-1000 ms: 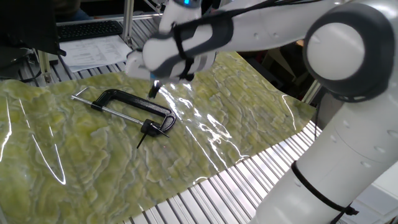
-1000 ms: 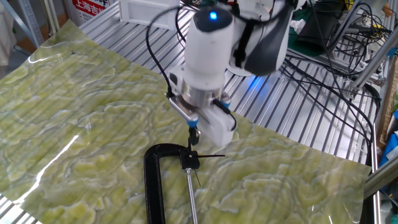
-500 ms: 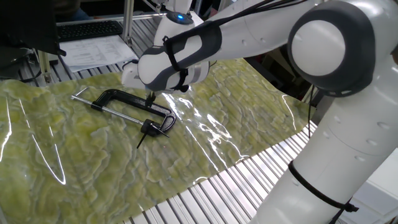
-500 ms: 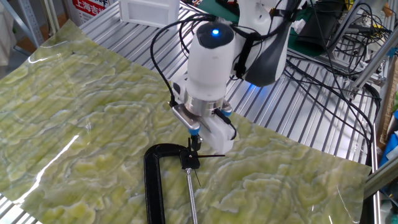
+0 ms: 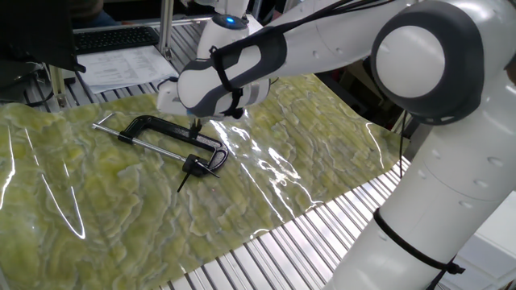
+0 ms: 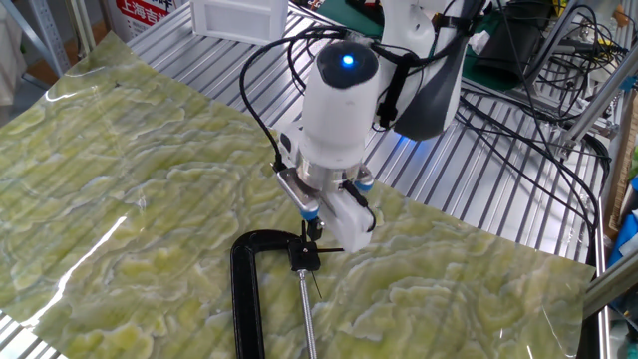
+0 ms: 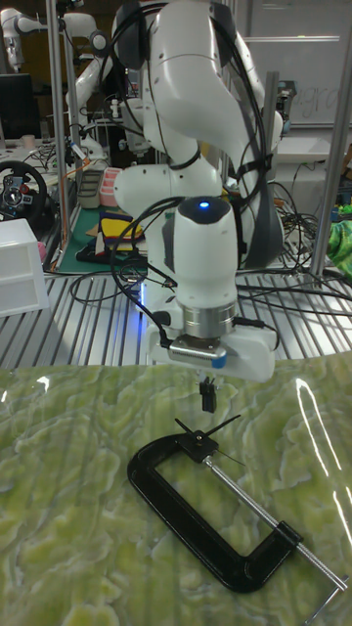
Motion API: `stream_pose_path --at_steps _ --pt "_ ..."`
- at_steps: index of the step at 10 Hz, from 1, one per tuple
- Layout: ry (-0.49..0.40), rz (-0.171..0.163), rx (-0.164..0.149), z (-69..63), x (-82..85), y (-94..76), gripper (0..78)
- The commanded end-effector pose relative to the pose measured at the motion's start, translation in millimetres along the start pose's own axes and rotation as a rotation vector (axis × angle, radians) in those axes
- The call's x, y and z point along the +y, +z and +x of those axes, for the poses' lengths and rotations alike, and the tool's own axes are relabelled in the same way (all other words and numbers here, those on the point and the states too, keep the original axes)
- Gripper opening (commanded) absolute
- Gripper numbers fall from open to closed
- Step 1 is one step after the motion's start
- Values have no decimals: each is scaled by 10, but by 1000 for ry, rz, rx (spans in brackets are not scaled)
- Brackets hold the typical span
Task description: Turn the hands of a clock
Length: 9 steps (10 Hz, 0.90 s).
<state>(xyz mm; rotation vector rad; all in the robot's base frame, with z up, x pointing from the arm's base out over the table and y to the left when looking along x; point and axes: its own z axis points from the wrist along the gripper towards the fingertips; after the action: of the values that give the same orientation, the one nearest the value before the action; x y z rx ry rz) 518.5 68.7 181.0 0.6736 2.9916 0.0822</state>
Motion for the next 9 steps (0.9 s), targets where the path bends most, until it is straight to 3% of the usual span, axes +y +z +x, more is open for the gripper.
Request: stream_pose_path --at_steps 1,4,8,9 --pt "60 59 25 -11 7 -13 0" --pt "20 54 21 52 -12 29 0" --pt "6 39 -20 422 -112 176 0" --pt "8 39 -22 451 -120 188 0"
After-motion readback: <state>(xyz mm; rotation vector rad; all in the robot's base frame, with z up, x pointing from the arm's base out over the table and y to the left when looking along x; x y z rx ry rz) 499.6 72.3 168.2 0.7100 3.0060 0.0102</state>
